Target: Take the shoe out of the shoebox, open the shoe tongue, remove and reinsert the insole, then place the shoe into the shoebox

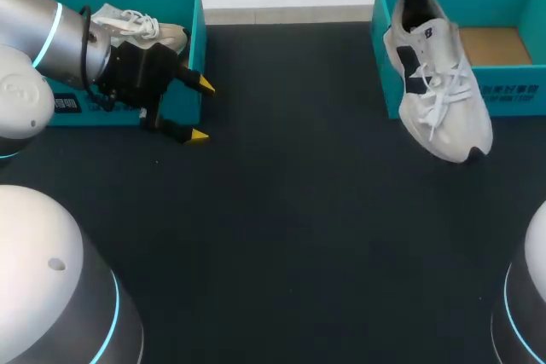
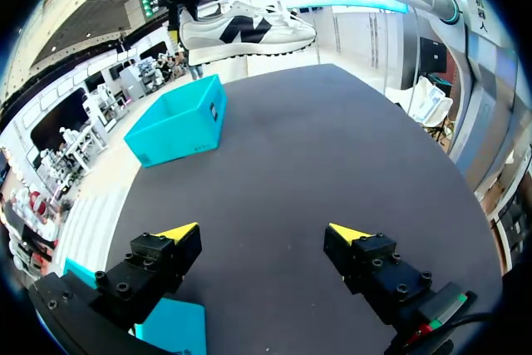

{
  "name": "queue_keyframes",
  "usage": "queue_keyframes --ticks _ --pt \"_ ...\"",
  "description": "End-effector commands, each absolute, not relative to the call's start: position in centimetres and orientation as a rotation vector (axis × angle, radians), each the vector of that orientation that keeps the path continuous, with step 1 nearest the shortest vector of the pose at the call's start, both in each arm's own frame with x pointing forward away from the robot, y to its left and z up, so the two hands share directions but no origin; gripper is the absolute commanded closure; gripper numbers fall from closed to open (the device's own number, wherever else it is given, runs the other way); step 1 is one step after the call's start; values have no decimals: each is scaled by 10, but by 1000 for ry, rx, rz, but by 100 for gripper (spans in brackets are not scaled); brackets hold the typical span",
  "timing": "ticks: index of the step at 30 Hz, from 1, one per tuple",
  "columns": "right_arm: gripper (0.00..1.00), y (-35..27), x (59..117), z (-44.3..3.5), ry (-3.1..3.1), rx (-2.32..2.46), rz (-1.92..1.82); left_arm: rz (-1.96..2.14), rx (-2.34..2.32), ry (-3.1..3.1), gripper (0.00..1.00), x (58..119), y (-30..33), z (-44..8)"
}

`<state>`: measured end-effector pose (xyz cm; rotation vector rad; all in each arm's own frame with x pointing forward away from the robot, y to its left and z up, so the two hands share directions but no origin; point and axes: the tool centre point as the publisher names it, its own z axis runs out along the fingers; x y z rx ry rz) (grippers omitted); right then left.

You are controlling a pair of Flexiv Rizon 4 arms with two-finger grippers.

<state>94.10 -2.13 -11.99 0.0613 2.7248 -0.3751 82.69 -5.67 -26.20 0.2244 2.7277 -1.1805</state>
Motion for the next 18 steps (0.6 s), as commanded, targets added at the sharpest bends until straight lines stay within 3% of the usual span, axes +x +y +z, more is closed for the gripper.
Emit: queue_keyframes --ticks 1,8,18 --pt "100 -24 941 -119 2725 57 -367 -1177 225 2729 0 827 -57 -262" --pt "100 -84 978 -130 2824 94 -359 -1177 225 2729 0 827 -57 -262" --pt "100 -169 1014 -111 2850 58 -271 -1177 225 2729 0 827 -57 -262"
